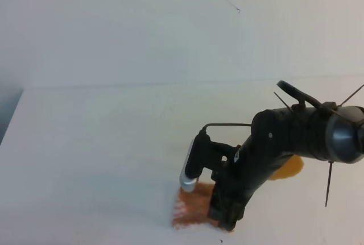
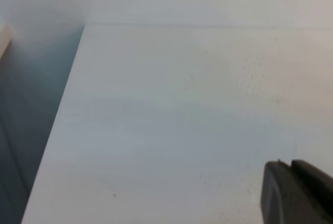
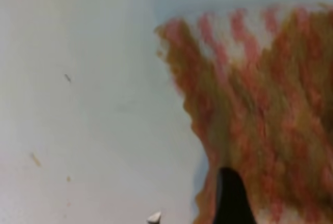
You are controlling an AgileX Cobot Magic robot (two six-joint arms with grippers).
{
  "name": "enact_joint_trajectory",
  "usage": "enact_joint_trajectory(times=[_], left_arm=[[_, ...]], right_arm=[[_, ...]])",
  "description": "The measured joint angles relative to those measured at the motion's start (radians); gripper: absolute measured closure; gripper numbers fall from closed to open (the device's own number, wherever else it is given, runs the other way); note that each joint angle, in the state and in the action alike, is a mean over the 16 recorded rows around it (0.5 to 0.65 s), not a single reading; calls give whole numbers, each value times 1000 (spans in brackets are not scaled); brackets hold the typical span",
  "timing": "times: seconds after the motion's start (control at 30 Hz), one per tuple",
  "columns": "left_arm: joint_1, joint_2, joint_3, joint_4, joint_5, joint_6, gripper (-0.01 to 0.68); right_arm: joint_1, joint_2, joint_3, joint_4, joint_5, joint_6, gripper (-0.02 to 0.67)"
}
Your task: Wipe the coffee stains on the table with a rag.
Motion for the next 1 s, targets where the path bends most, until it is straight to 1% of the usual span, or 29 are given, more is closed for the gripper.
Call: enact_joint_trajectory(times=[0.2, 0.3, 0.4, 0.57, 0.77, 0.87, 1.0], left_arm=[[0, 2, -3, 0, 1, 0, 674], [0, 2, -3, 0, 1, 0, 674], [0, 2, -3, 0, 1, 0, 674], [0, 2, -3, 0, 0, 0, 674], [0, 2, -3, 0, 0, 0, 674], [0, 2, -3, 0, 0, 0, 674], [0, 2, -3, 0, 1, 0, 674]], right_arm=[[15, 36, -12, -43, -19, 11, 247], [15, 50, -18, -46, -15, 15, 269], [15, 60, -22, -44, -4, 17, 322], [15, 70, -28, -39, 18, 25, 433], [15, 67, -52, -36, 45, 92, 561], [15, 51, -71, -54, 47, 158, 597], [11, 17, -95, -144, 45, 307, 607]])
